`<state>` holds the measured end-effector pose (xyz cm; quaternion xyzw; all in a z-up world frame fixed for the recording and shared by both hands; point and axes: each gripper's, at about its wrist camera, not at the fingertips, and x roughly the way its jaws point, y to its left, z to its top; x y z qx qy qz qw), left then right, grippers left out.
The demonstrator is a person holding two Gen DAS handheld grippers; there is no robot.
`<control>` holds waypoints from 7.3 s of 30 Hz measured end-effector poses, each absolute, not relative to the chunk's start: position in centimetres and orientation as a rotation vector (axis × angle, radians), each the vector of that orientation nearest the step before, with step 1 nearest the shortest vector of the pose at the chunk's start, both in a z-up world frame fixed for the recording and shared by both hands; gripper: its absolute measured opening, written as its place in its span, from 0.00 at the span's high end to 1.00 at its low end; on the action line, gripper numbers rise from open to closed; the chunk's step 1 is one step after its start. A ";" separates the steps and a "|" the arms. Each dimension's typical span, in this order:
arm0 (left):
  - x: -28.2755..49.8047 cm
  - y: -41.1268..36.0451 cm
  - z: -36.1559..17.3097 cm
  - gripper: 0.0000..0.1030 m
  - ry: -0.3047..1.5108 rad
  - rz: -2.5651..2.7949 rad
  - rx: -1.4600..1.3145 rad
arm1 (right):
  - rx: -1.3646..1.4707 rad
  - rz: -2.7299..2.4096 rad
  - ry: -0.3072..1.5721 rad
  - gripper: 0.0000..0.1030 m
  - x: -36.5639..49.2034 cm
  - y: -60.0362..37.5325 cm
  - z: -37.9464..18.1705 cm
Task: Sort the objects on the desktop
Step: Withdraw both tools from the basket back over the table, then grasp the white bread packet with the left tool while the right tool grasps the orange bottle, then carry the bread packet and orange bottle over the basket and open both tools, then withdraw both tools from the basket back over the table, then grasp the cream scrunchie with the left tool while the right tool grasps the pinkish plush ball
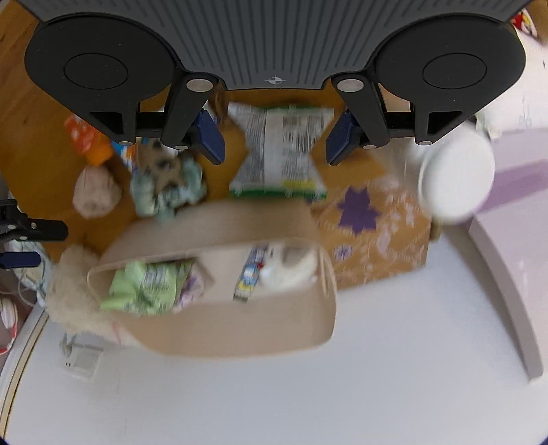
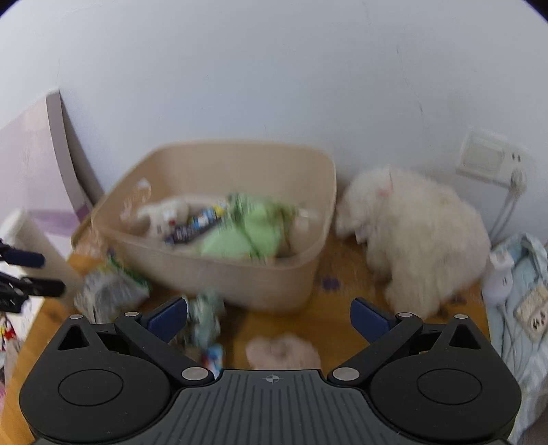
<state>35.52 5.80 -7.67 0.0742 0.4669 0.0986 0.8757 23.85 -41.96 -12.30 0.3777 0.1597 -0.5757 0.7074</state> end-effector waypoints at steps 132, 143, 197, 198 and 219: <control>50.5 2.1 -6.1 0.72 0.779 0.170 0.335 | 0.780 -1.326 0.340 0.51 23.8 -55.2 -7.1; 51.9 4.1 -8.6 0.71 0.875 0.193 0.328 | 0.779 -1.327 0.446 0.51 26.4 -58.1 -9.4; 33.3 2.8 -12.4 0.32 1.021 0.123 0.147 | 0.937 -1.406 0.500 0.00 22.4 -41.1 -15.6; 33.2 2.8 -12.7 0.32 1.030 0.129 0.133 | 0.934 -1.401 0.516 0.00 22.7 -41.0 -15.9; 32.9 3.0 -18.2 0.32 1.126 0.297 -0.115 | 0.902 -1.347 0.659 0.00 26.0 -44.3 -19.8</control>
